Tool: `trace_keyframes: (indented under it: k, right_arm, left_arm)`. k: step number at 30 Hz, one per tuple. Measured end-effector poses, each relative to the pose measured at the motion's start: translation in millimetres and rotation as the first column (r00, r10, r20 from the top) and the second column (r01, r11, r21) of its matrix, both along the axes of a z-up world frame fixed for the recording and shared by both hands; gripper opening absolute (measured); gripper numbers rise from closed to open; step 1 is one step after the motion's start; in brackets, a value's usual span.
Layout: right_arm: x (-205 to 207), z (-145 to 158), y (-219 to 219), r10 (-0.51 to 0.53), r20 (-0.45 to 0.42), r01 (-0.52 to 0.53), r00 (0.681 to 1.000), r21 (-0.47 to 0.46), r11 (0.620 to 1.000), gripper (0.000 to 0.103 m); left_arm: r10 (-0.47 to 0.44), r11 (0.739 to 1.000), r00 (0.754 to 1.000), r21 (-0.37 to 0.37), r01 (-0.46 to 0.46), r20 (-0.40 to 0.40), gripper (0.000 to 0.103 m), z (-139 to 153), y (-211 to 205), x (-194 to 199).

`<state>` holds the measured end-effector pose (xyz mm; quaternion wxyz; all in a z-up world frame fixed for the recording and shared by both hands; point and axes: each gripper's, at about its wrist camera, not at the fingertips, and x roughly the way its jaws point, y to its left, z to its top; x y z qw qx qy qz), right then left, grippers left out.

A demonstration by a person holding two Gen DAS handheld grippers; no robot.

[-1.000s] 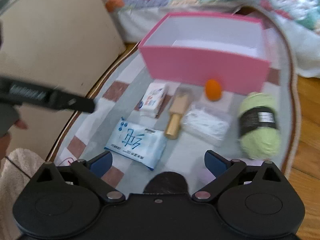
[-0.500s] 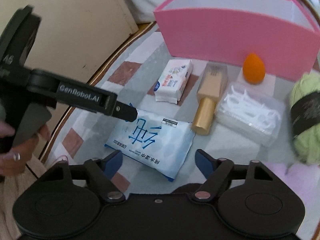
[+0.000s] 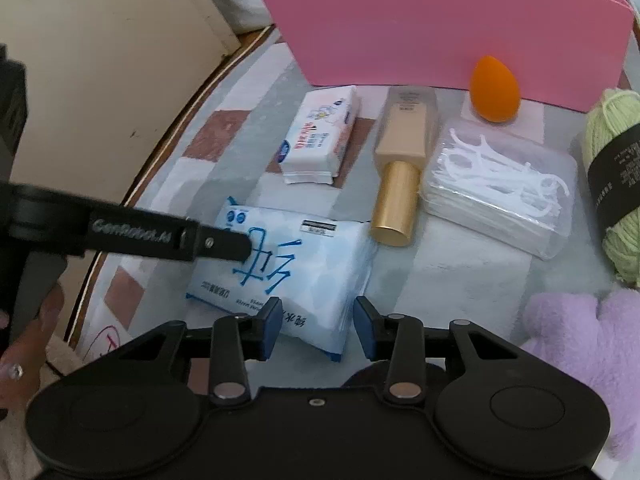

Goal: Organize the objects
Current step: 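Close the left gripper on the blue-white wipes pack while the right gripper closes on it too, then lift the wipes pack with both grippers and carry it over the pink box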

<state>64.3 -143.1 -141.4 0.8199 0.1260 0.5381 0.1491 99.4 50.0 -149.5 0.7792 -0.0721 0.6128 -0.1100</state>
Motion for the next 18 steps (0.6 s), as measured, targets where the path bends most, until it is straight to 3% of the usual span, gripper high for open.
trace_keyframes:
  k: [4, 6, 9, 16, 18]
  right_arm:
    - [2.1, -1.7, 0.6, -0.01, 0.002, 0.01, 1.0, 0.001, 1.0, 0.045]
    - [2.0, -2.1, 4.0, 0.005, 0.017, -0.005, 1.0, -0.007, 1.0, 0.049]
    - [3.1, -2.0, 11.1, 0.027, 0.037, -0.026, 0.999, -0.03, 0.999, 0.049]
    - [-6.9, 12.3, 6.5, 0.057, 0.035, -0.057, 0.998, 0.003, 0.998, 0.05]
    - [-11.5, 23.1, 6.0, 0.077, 0.059, -0.076, 0.995, -0.009, 0.997, 0.056]
  left_arm:
    - [-0.027, 0.999, 0.999, 0.032, 0.026, 0.02, 0.052, 1.4, -7.3, -2.7]
    - [-0.04, 0.999, 0.999, -0.011, 0.04, 0.01, 0.045, 1.3, -8.4, -3.2]
    - [-0.049, 0.999, 0.999, -0.019, 0.05, 0.02, 0.04, 6.2, -8.1, -8.5]
    - [-0.054, 0.998, 0.996, -0.038, 0.057, 0.067, 0.04, 31.3, -8.7, -35.4]
    - [-0.044, 0.997, 0.995, -0.061, 0.049, 0.085, 0.04, 40.4, -9.7, -42.7]
